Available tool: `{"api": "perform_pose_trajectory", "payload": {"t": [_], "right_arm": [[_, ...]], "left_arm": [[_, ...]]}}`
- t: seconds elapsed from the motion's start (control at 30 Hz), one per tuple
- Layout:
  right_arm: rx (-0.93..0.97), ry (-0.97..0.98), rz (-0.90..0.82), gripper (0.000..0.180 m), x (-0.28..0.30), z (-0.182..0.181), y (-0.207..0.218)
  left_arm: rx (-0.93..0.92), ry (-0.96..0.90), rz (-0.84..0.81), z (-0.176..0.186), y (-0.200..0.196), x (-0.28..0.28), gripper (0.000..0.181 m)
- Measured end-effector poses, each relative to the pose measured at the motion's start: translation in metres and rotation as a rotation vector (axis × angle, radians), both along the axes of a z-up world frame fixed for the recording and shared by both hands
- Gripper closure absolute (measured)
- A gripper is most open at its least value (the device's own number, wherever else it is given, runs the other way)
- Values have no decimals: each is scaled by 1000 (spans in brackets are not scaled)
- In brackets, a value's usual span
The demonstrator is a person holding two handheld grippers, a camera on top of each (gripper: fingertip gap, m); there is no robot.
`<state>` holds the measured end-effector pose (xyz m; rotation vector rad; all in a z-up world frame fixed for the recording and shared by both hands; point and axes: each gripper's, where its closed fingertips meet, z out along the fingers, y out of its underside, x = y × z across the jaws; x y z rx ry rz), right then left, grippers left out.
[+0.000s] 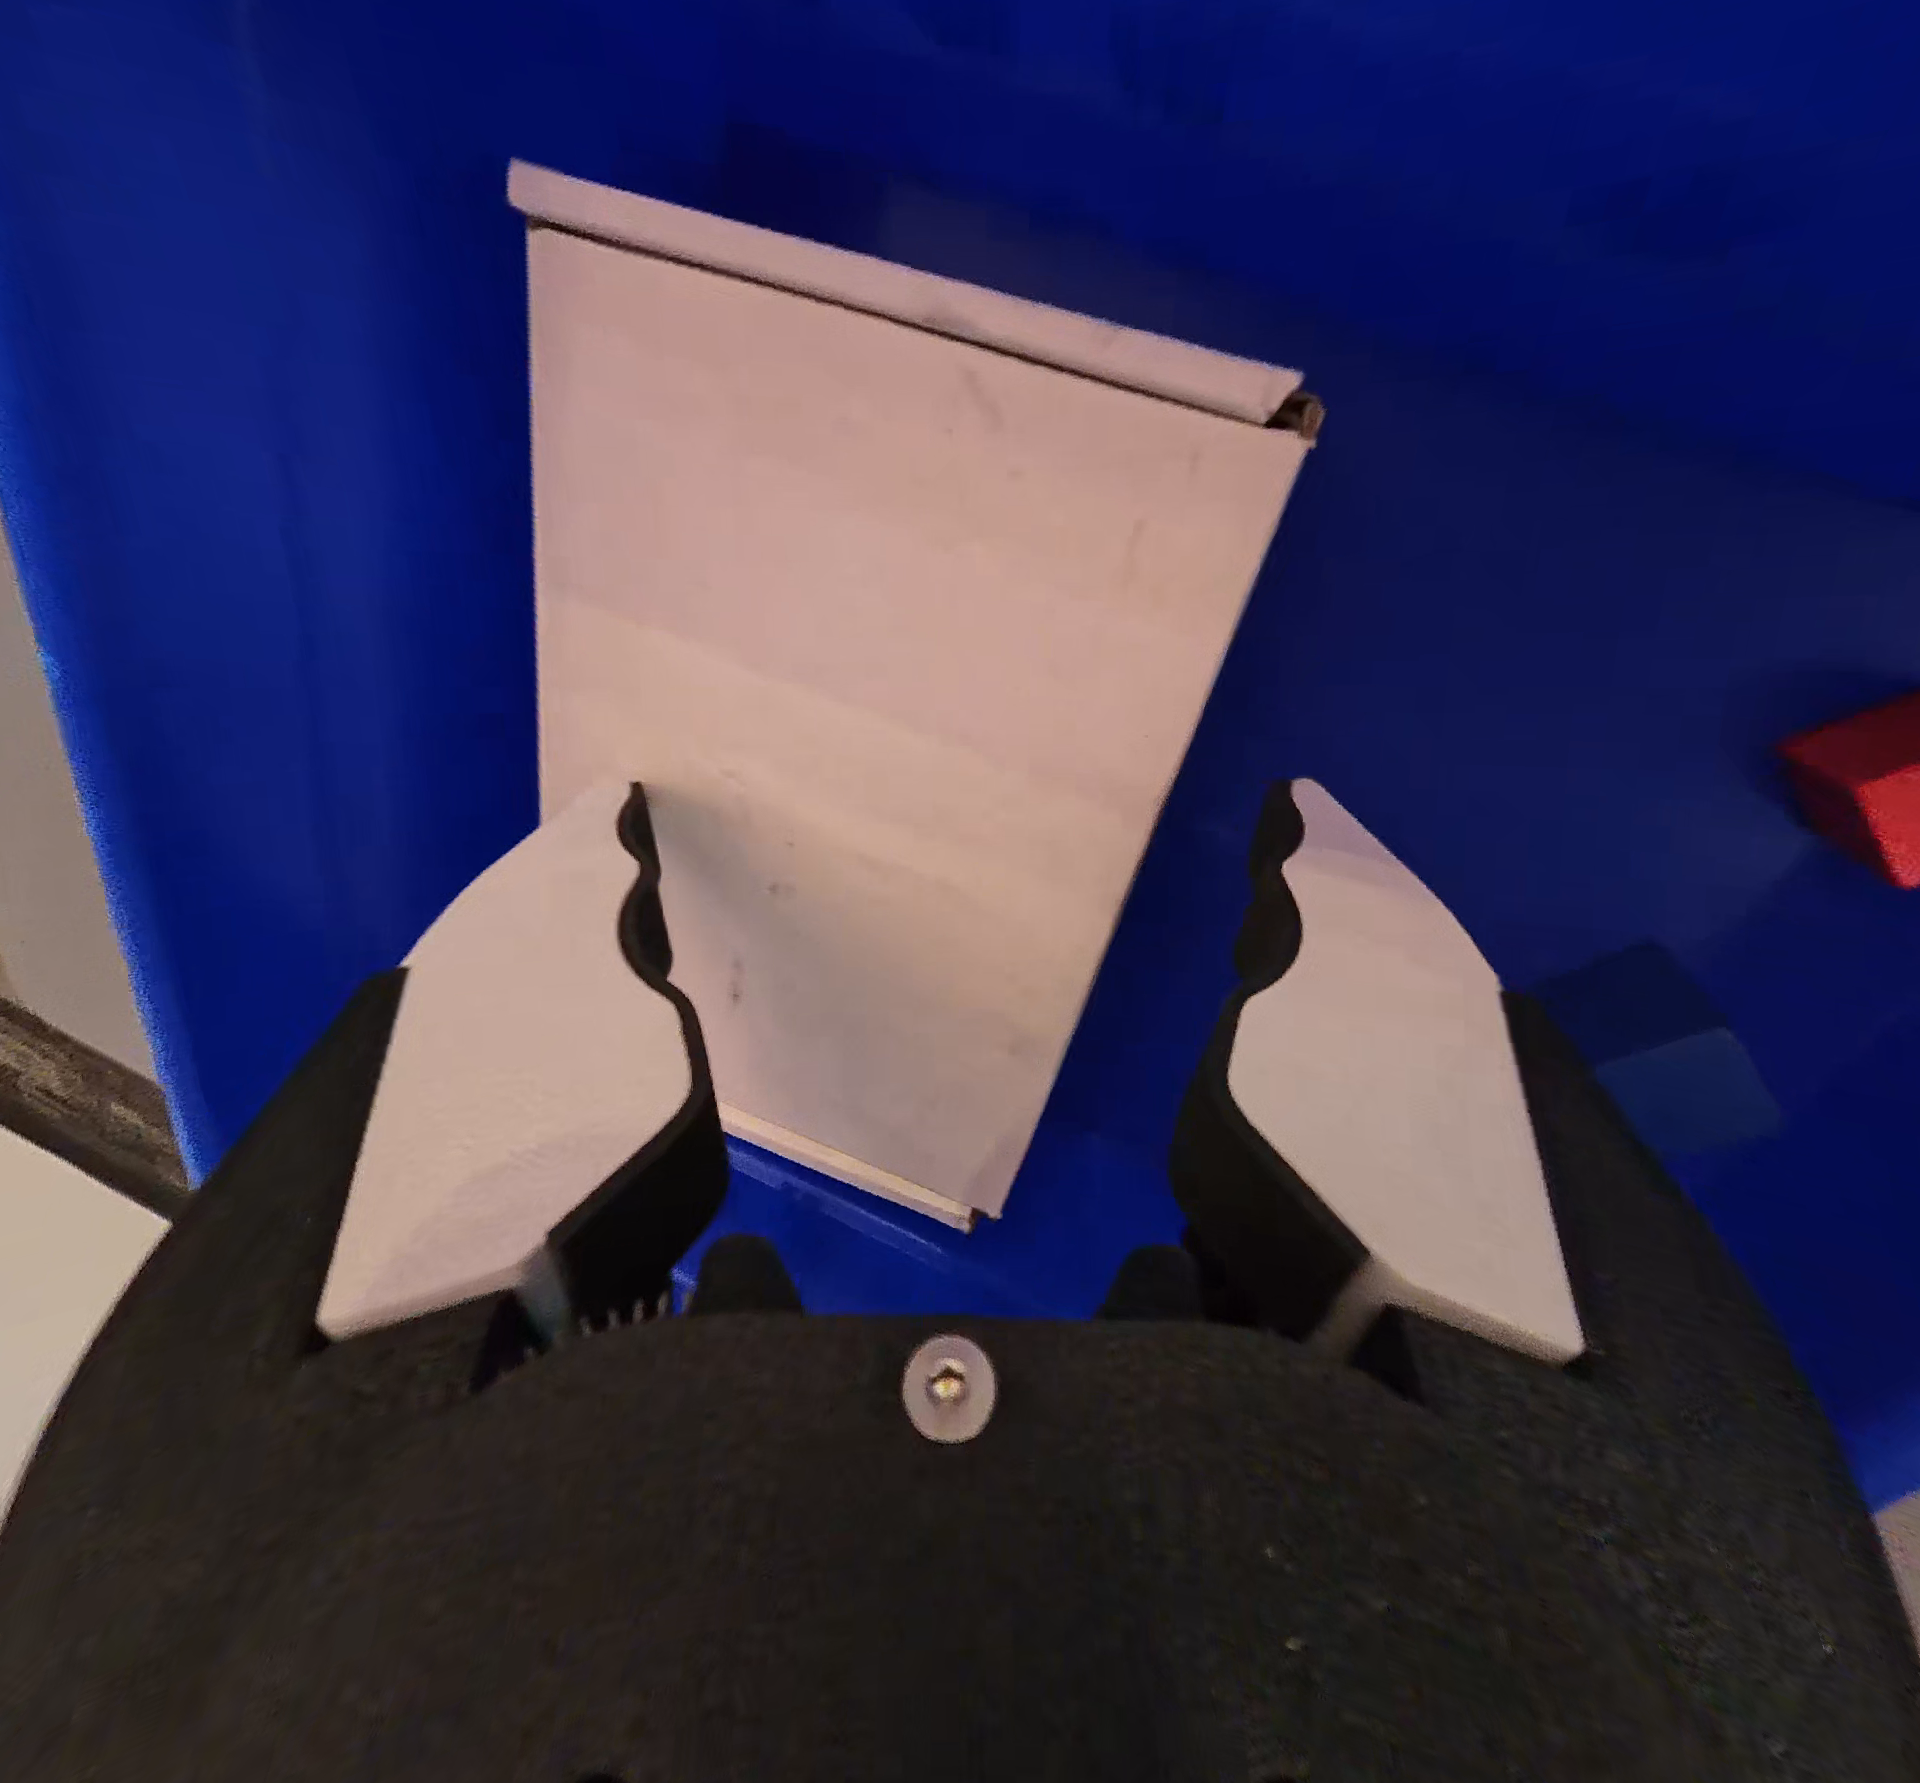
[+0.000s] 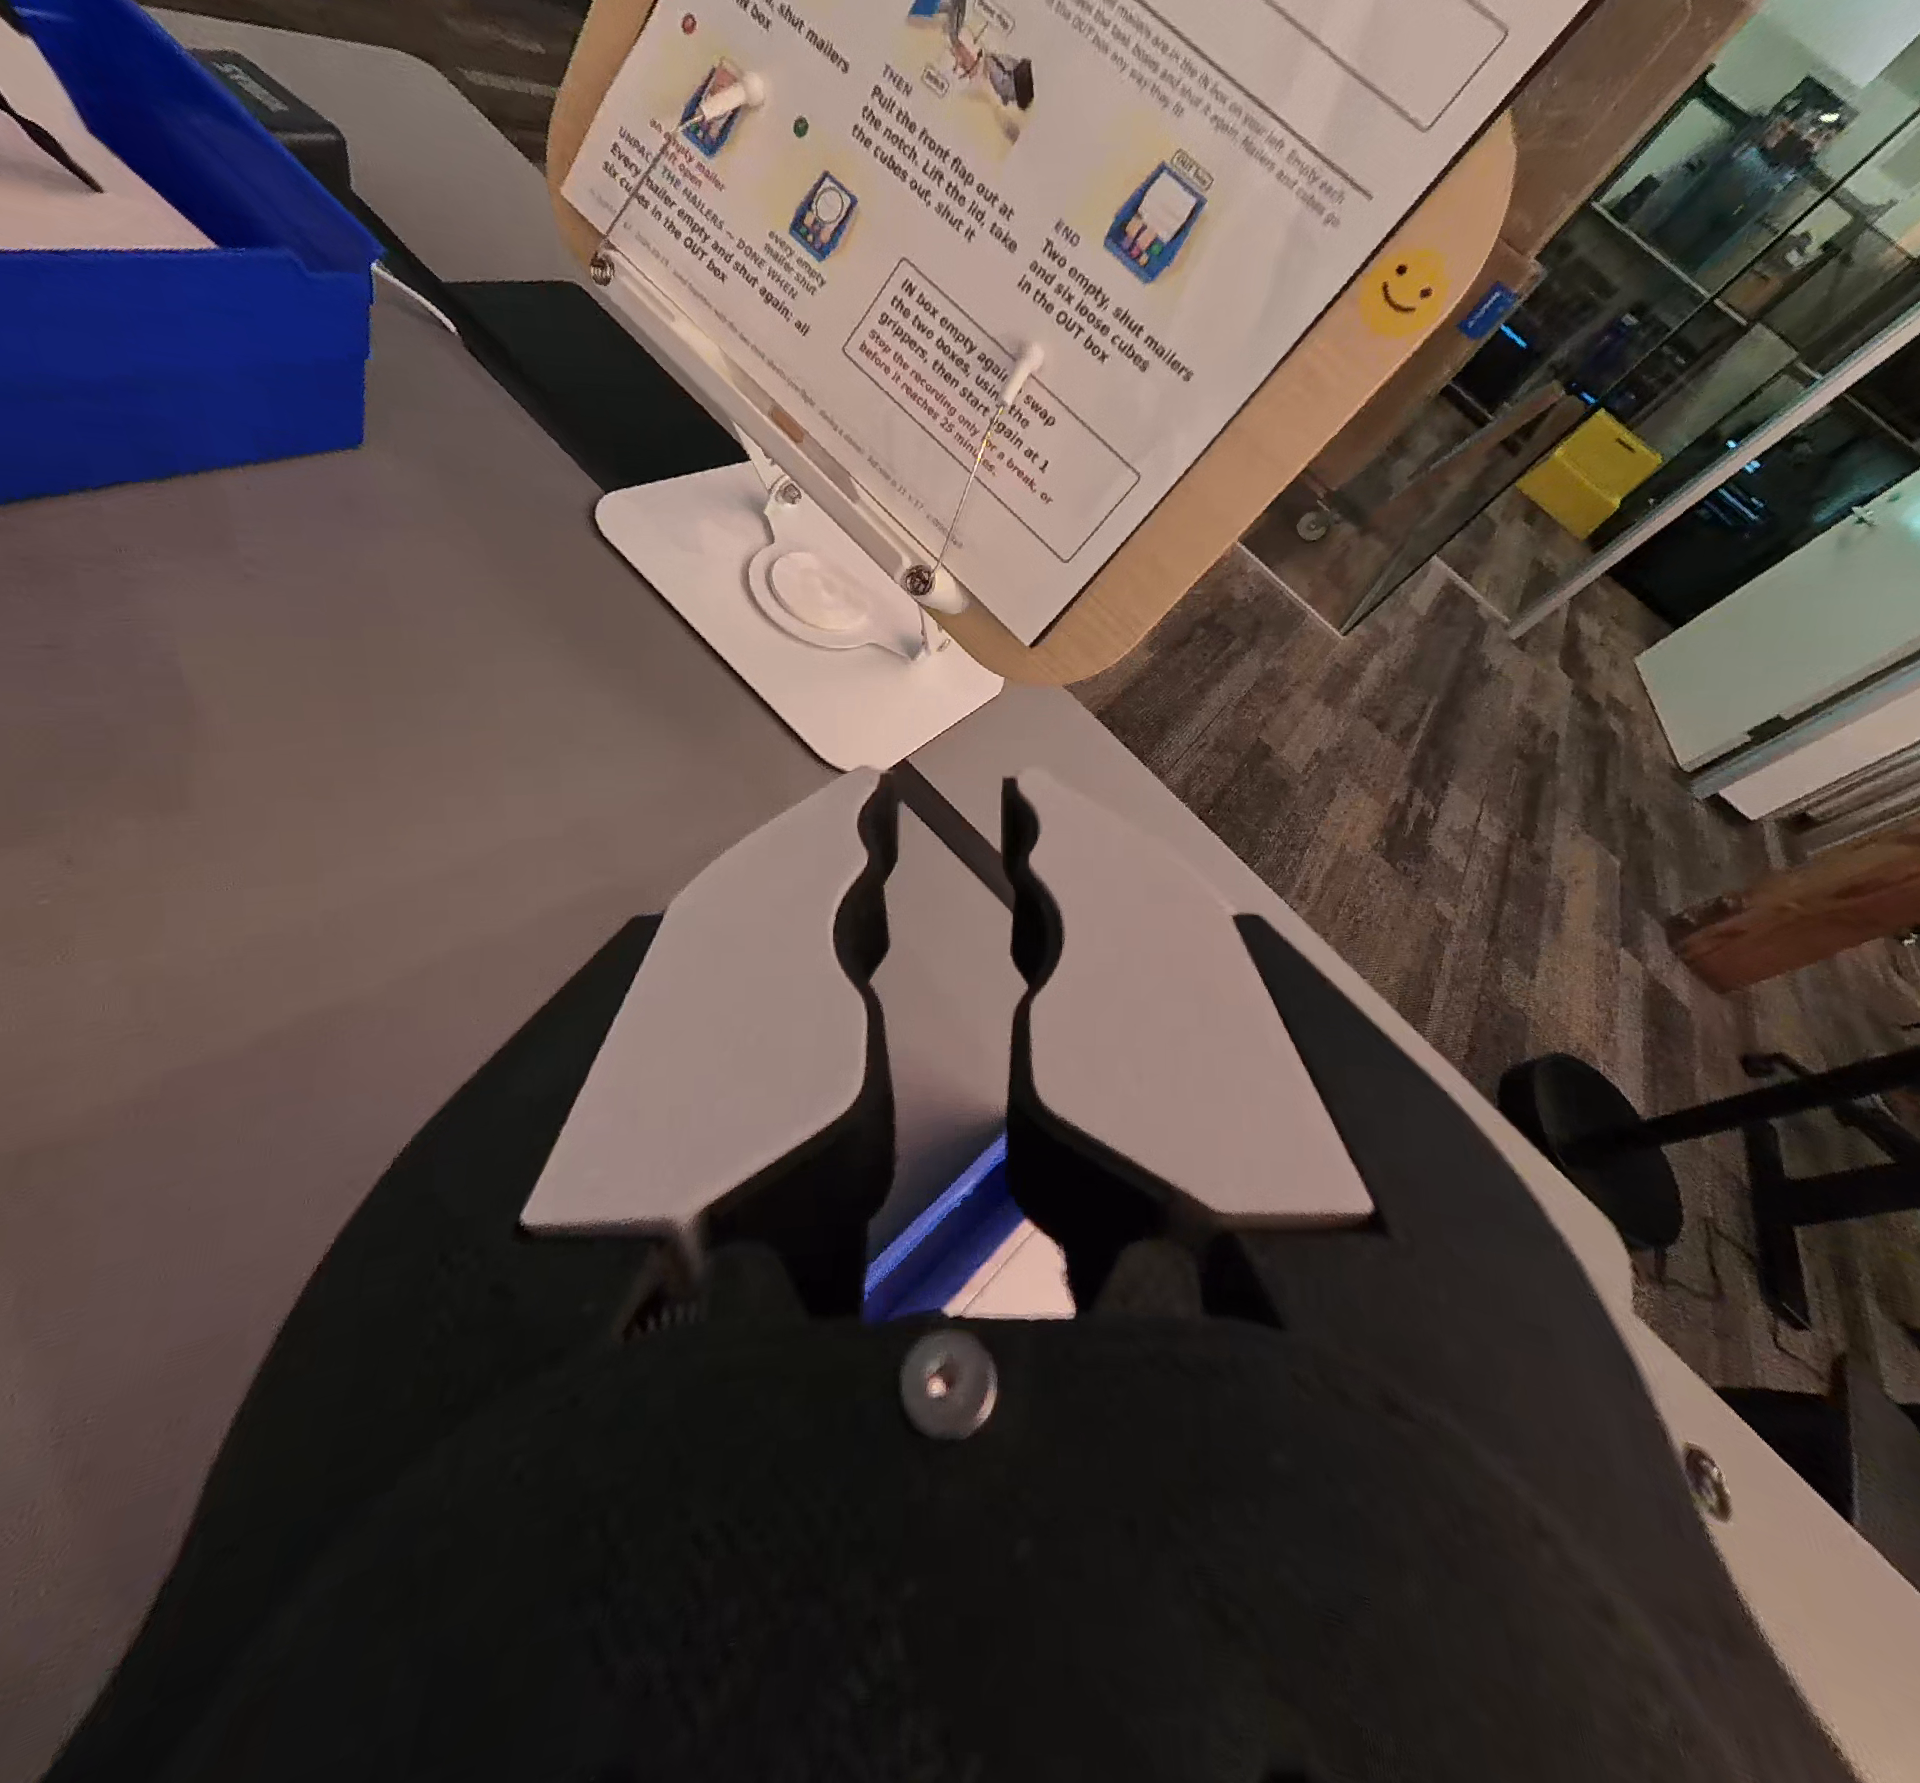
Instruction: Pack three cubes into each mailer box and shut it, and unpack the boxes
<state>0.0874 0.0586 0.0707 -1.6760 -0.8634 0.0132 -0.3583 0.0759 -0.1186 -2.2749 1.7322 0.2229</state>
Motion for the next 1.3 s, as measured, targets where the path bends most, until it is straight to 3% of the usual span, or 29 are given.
{"api": "perform_pose_trajectory", "payload": {"t": [0.13, 0.37, 0.57, 0.9, 1.3], "right_arm": [[-40, -24, 1, 159, -2, -11, 5], [-83, -108, 17, 156, -13, -31, 10], [-128, -134, 18, 151, -18, -40, 9], [-130, -131, 79, 151, -33, -37, 1], [-180, -184, 68, 151, -26, -57, 9]], "left_arm": [[-28, 25, -55, 4, -16, -2, 78], [-76, 15, -65, 7, 8, -1, 55], [-186, 71, -102, -6, 3, -5, 57], [-304, 89, -50, -27, 1, -8, 35], [-256, 60, -55, -24, 2, -5, 39]]}}
